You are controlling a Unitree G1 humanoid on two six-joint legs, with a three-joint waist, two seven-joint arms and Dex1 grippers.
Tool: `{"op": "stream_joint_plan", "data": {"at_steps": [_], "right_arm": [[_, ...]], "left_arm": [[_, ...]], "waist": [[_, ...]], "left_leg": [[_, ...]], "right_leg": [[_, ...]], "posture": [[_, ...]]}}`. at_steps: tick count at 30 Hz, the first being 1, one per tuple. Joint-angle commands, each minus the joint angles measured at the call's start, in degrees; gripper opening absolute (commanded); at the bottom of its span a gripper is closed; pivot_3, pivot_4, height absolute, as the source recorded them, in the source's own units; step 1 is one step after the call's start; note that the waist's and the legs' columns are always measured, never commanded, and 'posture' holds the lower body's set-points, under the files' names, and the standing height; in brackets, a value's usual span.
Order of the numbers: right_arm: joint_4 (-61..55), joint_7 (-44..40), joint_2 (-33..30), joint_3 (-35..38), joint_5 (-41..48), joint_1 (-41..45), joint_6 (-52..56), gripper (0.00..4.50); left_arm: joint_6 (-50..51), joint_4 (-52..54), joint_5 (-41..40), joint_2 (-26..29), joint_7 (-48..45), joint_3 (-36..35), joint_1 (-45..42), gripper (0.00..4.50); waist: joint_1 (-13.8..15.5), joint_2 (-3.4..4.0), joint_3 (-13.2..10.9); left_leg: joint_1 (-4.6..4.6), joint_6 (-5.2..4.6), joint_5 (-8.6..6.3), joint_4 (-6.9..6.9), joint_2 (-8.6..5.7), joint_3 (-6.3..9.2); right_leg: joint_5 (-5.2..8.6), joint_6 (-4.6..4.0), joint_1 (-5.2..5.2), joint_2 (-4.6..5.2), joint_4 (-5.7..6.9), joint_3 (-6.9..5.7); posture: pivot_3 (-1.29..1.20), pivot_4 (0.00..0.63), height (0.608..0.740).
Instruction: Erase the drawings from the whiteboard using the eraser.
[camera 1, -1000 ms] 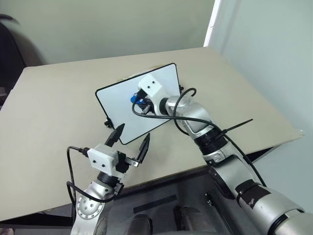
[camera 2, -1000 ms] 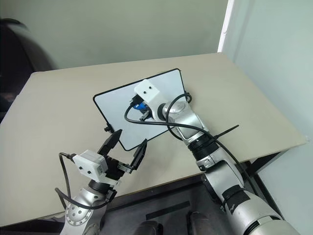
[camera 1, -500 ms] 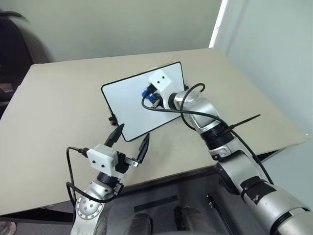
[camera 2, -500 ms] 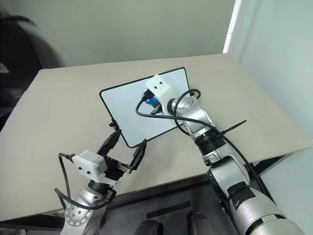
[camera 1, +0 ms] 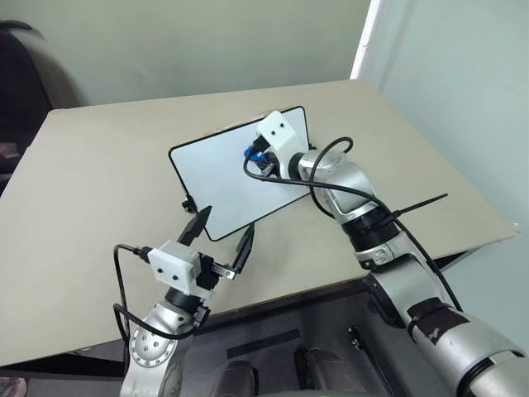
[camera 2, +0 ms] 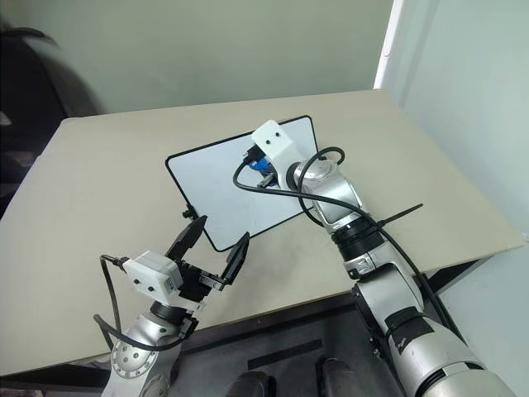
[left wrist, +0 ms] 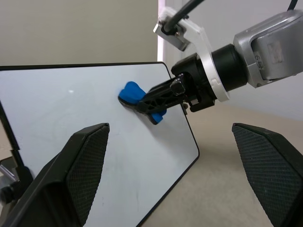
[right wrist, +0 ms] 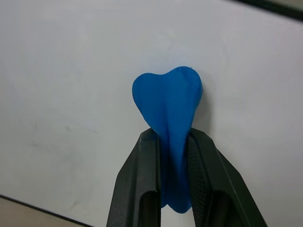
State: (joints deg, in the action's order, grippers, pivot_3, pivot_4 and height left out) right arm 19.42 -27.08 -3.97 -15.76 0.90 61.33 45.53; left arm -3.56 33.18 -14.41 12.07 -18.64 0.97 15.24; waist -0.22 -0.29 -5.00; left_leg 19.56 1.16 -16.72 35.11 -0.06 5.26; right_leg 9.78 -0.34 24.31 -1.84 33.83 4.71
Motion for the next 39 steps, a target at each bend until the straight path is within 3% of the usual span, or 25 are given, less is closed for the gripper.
{"op": "stream_joint_plan", "data": {"at_steps": [1, 16, 32, 39], "right_arm": [[-2.8, -0.4, 1.5, -0.2, 0.3, 2.0, -0.3, 0.50], [-7.9, -1.3, 1.7, -2.7, -0.1, -1.9, 3.2, 0.50], [-12.5, 5.2, -12.7, 8.4, -1.2, -11.8, 5.7, 0.50], [-18.2, 9.5, -14.2, 15.4, 0.3, -21.2, 14.6, 0.50]], "left_arm": [[-0.6, 0.5, 0.2, -0.2, 0.0, 0.4, -0.4, 4.50], [-0.7, 0.8, -0.1, 0.0, -0.4, 0.0, -0.1, 4.50], [-0.1, -1.2, -0.9, 1.9, -2.6, -0.9, -2.8, 4.50], [0.2, -1.1, -0.4, 2.4, -3.0, -0.1, -3.0, 4.50]], "waist": [[-0.1, -0.01, 0.0], [-0.2, 0.10, 0.0], [0.6, -0.03, 0.1], [0.5, 0.02, 0.1]], "left_leg": [[-0.03, 0.00, 0.00, -0.01, 0.00, 0.00], [-0.26, 0.05, -0.07, -0.04, -0.01, -0.02], [-0.30, -0.22, 0.12, -0.03, 0.00, 0.00], [-0.54, -0.39, 0.19, -0.02, 0.00, -0.01]], "right_leg": [[-0.01, 0.01, 0.00, 0.00, 0.00, 0.00], [0.00, 0.04, -0.12, 0.00, -0.04, -0.02], [-0.10, 0.16, -0.36, 0.01, -0.03, -0.01], [0.13, 0.53, -0.78, 0.01, -0.09, 0.00]], "posture": [[0.00, 0.150, 0.739], [0.00, 0.150, 0.739], [0.00, 0.150, 0.739], [0.00, 0.150, 0.739]]}}
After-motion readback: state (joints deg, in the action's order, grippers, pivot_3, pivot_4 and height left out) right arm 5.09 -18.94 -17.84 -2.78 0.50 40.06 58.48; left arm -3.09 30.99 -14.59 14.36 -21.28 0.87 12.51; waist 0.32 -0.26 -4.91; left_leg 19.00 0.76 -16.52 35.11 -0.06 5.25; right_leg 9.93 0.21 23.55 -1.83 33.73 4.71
